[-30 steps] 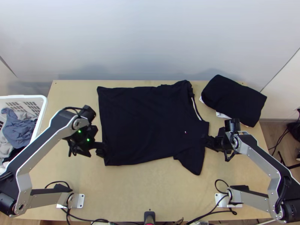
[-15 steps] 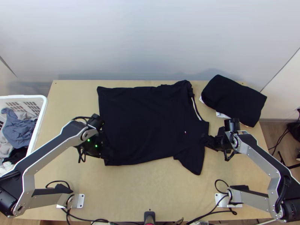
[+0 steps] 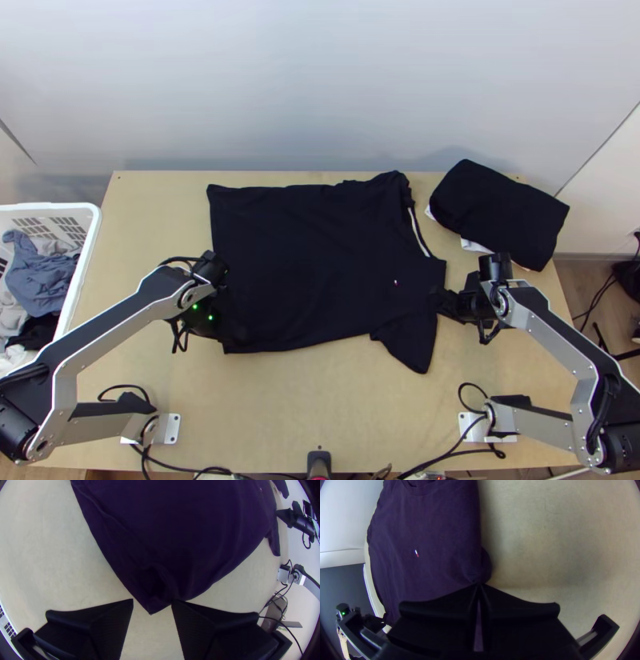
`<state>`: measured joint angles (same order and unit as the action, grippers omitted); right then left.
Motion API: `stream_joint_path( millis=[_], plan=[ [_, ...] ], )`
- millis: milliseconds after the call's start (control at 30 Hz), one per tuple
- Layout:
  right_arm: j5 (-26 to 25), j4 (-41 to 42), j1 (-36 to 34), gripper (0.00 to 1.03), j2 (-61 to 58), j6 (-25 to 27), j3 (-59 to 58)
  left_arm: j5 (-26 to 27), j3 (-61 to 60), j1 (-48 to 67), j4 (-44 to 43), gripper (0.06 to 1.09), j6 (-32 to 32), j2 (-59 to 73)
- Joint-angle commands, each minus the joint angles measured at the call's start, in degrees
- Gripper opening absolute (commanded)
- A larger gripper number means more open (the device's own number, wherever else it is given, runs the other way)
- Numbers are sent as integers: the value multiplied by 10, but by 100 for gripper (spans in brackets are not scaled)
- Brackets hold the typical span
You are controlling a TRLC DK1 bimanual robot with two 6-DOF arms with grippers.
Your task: Fold the t-shirt
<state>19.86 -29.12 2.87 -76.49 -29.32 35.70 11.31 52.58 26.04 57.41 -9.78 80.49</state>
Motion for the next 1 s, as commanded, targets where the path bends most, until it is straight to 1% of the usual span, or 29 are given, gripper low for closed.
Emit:
stream_joint_path(
  millis=[0,100,267,433,467,533,700,867,900,933,967],
  plan=[
    [-1,-1,0,3,0,1,-5,2,22,8,38,65,6,-24],
    [-1,-1,0,3,1,1,-6,3,15,15,42,65,8,-31],
    [-1,-1,5,3,2,-6,-4,2,-12,30,17,65,8,-22],
    [-1,-1,-1,3,9,-5,-7,2,-20,36,17,65,16,-22],
    [-1,-1,-2,3,9,-4,-8,2,-22,36,14,67,16,-21],
    [-1,-1,-3,3,9,-3,-10,0,-28,32,0,78,19,-15],
    [-1,-1,-1,3,11,-6,-9,-1,-38,24,-47,78,20,-8],
    [-1,-1,0,3,14,-6,-8,-1,-56,12,-90,77,36,5],
    [-1,-1,0,3,15,-6,-8,-1,-60,13,-94,70,41,5],
    [-1,-1,-1,3,16,-5,-7,-1,-63,15,-100,49,44,5],
    [-1,-1,-4,3,17,-5,-6,-1,-66,14,-119,25,44,0]
  ],
)
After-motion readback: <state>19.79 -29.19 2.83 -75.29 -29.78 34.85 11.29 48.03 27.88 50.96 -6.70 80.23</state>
